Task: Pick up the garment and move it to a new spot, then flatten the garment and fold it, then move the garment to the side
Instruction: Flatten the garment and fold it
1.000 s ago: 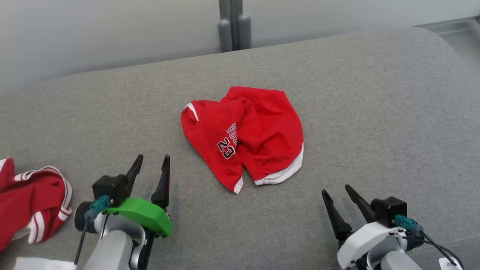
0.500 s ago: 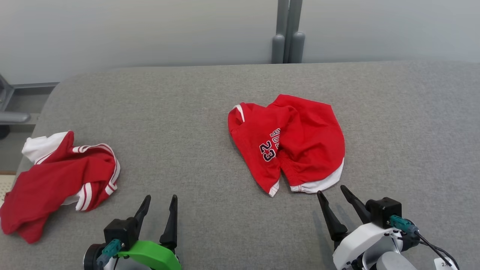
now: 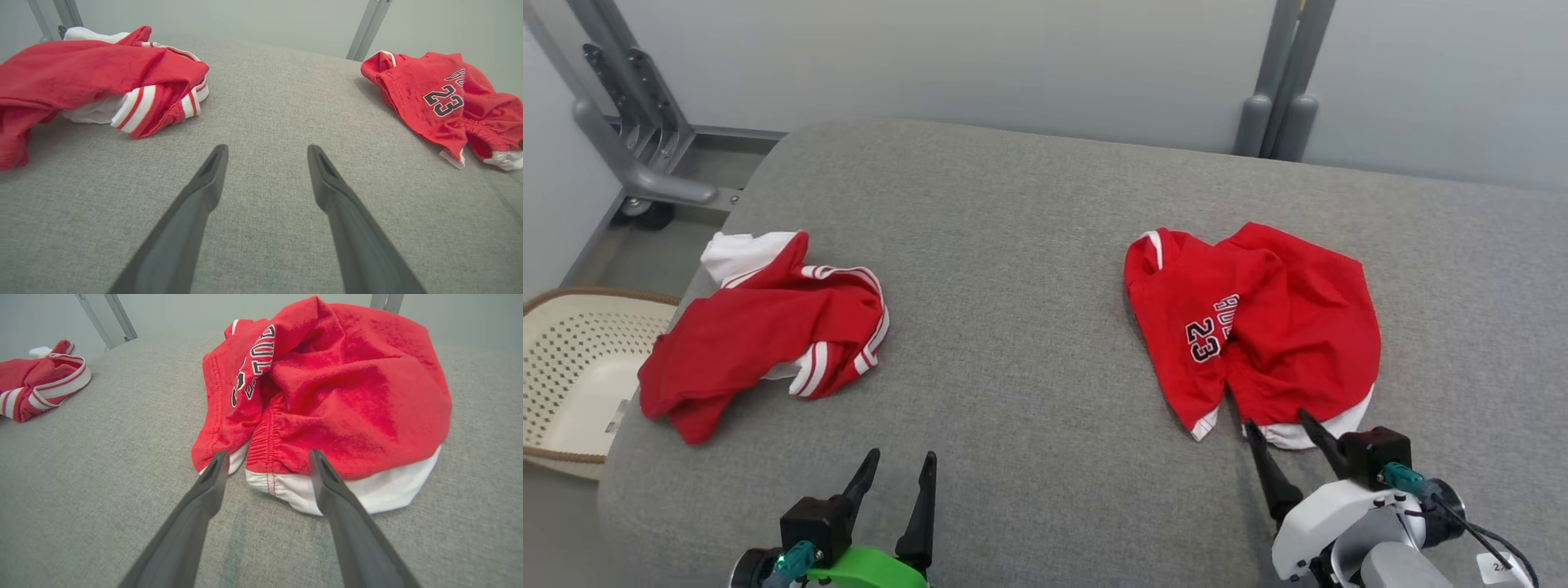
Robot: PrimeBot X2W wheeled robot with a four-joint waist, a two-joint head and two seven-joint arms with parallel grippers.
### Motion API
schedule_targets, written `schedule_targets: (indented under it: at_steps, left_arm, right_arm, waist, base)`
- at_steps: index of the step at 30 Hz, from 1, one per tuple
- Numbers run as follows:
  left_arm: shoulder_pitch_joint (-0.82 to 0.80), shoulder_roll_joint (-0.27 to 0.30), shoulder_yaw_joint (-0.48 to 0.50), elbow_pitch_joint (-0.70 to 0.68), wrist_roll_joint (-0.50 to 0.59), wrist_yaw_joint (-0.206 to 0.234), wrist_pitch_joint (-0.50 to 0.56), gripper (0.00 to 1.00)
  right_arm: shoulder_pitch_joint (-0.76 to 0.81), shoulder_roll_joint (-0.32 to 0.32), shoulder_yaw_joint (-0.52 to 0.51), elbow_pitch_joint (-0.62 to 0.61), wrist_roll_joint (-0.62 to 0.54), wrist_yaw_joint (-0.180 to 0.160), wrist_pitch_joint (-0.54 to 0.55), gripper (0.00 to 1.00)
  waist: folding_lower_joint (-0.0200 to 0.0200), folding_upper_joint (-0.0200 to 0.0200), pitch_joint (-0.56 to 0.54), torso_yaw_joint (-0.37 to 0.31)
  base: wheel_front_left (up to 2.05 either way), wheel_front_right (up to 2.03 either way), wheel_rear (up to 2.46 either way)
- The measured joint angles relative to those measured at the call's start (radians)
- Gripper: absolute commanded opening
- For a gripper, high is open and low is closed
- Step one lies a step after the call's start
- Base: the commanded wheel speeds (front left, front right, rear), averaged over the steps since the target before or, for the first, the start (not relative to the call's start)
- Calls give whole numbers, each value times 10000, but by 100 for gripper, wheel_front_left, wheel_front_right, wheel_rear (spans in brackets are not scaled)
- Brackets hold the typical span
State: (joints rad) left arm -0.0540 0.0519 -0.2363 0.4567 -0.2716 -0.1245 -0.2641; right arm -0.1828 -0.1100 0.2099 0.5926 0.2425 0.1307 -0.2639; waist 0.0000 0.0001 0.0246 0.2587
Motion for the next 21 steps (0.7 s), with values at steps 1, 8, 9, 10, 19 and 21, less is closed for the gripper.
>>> schedule_targets:
  at_steps: [1, 8, 9, 10, 19, 21]
  left_arm:
    - [-2, -2, -46, 0, 10, -12, 0, 100]
    - [-18, -6, -328, -17, -180, -31, 0, 100]
    - [-26, -8, -420, 35, -182, -33, 0, 100]
    - [-28, -6, -531, 88, -222, -33, 2, 100]
    - [-181, -12, -1620, 242, -418, -42, 0, 100]
    - [-176, -19, -2015, 389, -418, -44, 0, 100]
  right_arm:
    - [-49, 4, -178, 75, -142, 0, 0, 100]
    - [-357, 132, -884, 1126, -1244, 0, 0, 100]
    - [-438, 146, -943, 1344, -1329, 0, 0, 100]
    - [-528, 155, -991, 1503, -1388, 0, 0, 100]
    - [-1103, 314, -673, 1141, -1365, 0, 0, 0]
    - [-1105, 334, -401, 393, -1208, 0, 0, 0]
  waist:
    - [0, 0, 16, 110]
    - [0, 0, 223, 740]
    - [0, 0, 261, 808]
    - [0, 0, 305, 863]
    - [0, 0, 583, 1189]
    - [0, 0, 593, 1198]
  base:
    - [0, 0, 0]
    - [0, 0, 0]
    - [0, 0, 0]
    - [0, 0, 0]
    - [0, 0, 0]
    - [0, 0, 0]
